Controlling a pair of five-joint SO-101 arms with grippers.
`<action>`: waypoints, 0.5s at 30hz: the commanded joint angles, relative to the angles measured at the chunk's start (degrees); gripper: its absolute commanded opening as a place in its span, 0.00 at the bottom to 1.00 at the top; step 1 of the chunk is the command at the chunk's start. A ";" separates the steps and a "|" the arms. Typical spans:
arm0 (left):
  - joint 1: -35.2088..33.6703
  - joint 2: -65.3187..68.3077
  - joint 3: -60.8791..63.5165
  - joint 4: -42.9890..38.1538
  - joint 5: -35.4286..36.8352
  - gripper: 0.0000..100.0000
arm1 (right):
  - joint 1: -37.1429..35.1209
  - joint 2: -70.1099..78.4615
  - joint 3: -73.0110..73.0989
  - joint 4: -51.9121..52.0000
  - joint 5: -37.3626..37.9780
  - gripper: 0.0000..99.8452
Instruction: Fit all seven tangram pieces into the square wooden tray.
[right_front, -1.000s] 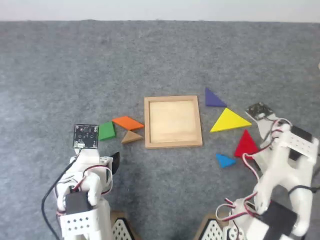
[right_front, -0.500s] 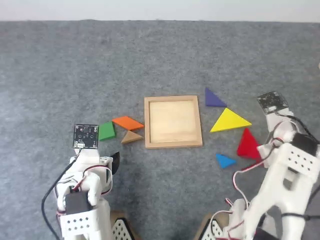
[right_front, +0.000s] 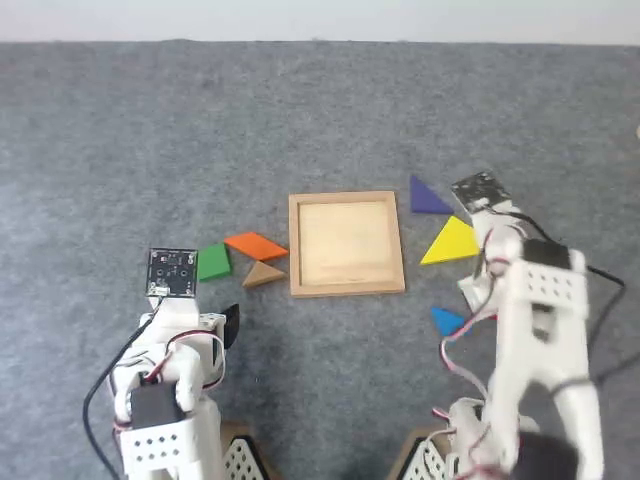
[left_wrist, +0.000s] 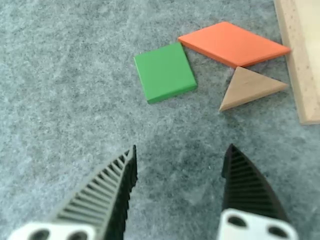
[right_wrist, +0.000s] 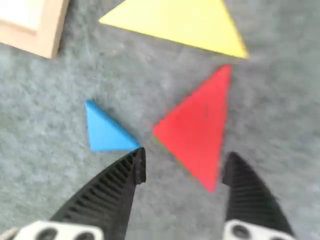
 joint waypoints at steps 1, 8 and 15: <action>-0.26 -0.62 -0.40 0.18 -0.44 0.27 | -1.10 10.33 -6.77 -2.07 -3.16 0.29; -0.26 -0.62 -0.40 0.18 -0.44 0.27 | -0.66 22.55 -14.33 -2.68 -4.22 0.29; -0.26 -0.62 -0.40 0.18 -0.44 0.27 | 2.86 24.75 -14.68 -5.49 -3.87 0.29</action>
